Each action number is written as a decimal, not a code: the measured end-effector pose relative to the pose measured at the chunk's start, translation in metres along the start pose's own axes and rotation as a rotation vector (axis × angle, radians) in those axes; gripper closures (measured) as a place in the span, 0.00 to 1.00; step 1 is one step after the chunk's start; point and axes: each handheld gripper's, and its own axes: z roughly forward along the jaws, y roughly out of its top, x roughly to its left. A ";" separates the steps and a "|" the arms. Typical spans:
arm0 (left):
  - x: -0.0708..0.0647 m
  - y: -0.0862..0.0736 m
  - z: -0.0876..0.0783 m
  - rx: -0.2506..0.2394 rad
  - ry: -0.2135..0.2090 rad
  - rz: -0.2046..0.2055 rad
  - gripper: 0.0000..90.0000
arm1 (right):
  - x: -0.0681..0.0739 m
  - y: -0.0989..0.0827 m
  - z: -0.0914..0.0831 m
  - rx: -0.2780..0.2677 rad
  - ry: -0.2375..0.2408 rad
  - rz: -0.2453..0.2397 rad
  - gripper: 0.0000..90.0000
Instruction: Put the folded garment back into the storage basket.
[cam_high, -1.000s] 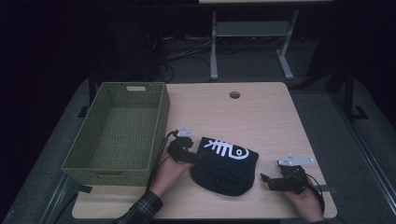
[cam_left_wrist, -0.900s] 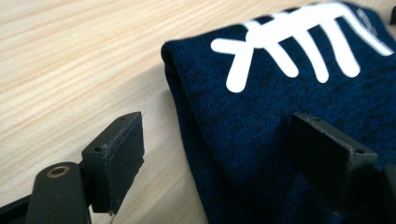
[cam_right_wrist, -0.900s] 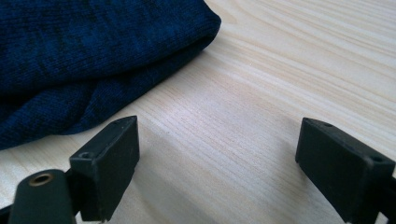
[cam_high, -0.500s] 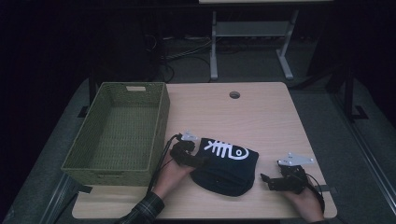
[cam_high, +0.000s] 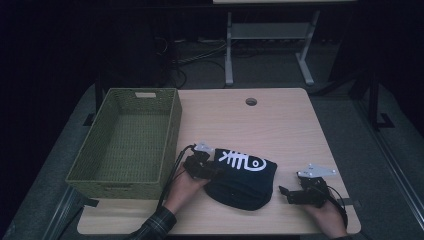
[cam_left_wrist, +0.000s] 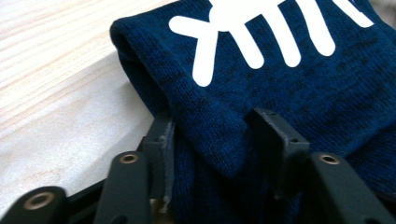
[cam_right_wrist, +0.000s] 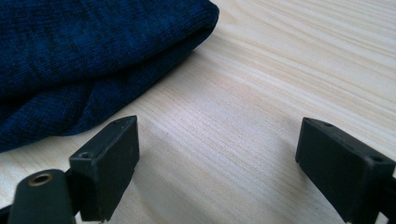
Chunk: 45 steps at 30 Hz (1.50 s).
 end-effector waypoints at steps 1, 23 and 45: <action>0.000 0.000 0.000 0.003 -0.002 0.003 0.60 | 0.000 0.000 0.000 0.000 0.000 0.000 0.15; -0.016 0.015 -0.016 0.001 0.025 0.080 0.83 | 0.000 0.000 0.000 0.000 0.000 0.001 0.15; -0.030 0.045 -0.061 -0.083 -0.038 0.145 0.83 | 0.000 0.000 0.000 -0.002 -0.011 0.013 0.15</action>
